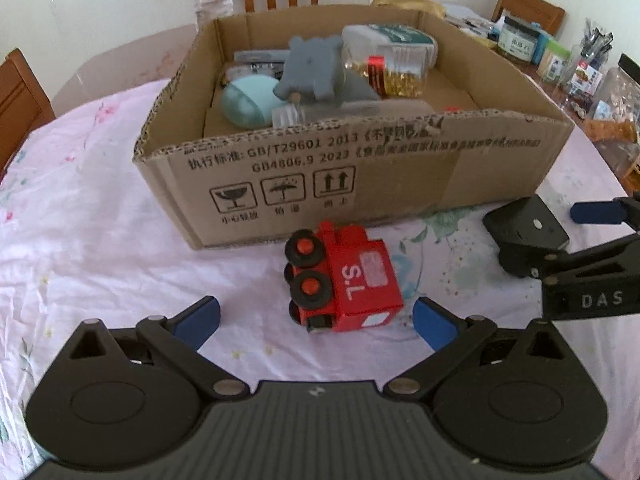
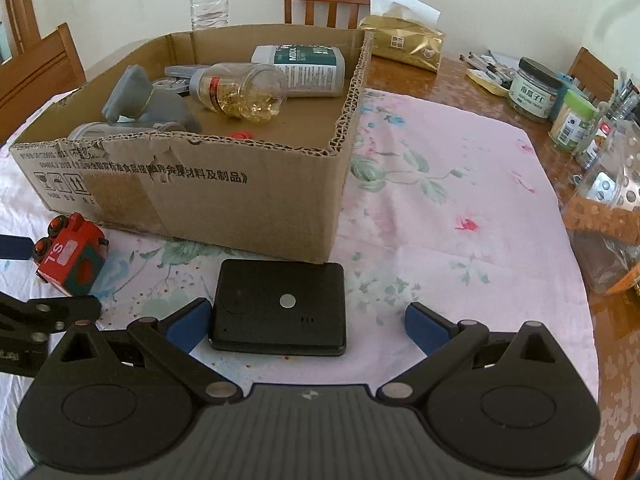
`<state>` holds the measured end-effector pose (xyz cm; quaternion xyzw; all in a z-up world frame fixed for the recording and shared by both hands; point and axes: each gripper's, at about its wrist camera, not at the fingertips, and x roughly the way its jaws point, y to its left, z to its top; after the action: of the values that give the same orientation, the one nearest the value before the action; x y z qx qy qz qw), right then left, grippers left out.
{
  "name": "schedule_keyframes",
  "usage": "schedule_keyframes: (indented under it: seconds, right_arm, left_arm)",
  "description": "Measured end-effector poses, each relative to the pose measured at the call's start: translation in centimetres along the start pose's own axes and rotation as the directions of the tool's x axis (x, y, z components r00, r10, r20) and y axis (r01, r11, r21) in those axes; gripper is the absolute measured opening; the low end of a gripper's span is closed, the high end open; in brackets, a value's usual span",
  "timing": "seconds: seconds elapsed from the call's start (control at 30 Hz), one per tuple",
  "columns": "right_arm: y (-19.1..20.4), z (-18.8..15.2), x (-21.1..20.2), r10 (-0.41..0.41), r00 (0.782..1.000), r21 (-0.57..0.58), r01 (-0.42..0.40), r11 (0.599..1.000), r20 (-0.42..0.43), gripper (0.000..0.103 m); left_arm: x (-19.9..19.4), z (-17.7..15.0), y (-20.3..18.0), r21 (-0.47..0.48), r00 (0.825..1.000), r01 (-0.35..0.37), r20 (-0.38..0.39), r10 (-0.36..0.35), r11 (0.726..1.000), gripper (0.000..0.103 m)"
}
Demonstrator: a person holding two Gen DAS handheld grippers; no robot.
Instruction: Organize rigid objects
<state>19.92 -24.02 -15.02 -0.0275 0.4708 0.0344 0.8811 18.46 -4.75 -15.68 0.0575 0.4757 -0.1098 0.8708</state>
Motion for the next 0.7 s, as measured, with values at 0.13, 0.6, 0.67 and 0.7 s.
schedule_keyframes:
  seconds: [0.13,0.6,0.67,0.7]
  right_arm:
    - [-0.1,0.0,0.0,0.008,1.000,-0.010,-0.008,1.000,-0.001,0.103]
    - [-0.3,-0.3,0.0,0.025,0.999,-0.034,-0.025,0.999,0.020,0.103]
    - [-0.2,-0.3,-0.1,0.027,0.999,-0.036,-0.026,0.999,0.025,0.103]
    - [-0.3,-0.4,-0.1,0.028,0.999,-0.037,-0.027,0.999,0.027,0.103]
  left_arm:
    - [0.2,0.1,0.0,-0.014,1.000,-0.007,0.013,0.007,1.000,0.103]
    - [0.6,0.9,-1.1,-0.072,0.998,-0.044,0.037,0.047,0.996,0.094]
    - [0.3,0.8,-1.4,-0.057,0.998,-0.034,0.047,0.037,0.998,0.085]
    - [0.2,0.8,-1.6,-0.047,0.998,-0.028,0.052,0.030,0.998,0.080]
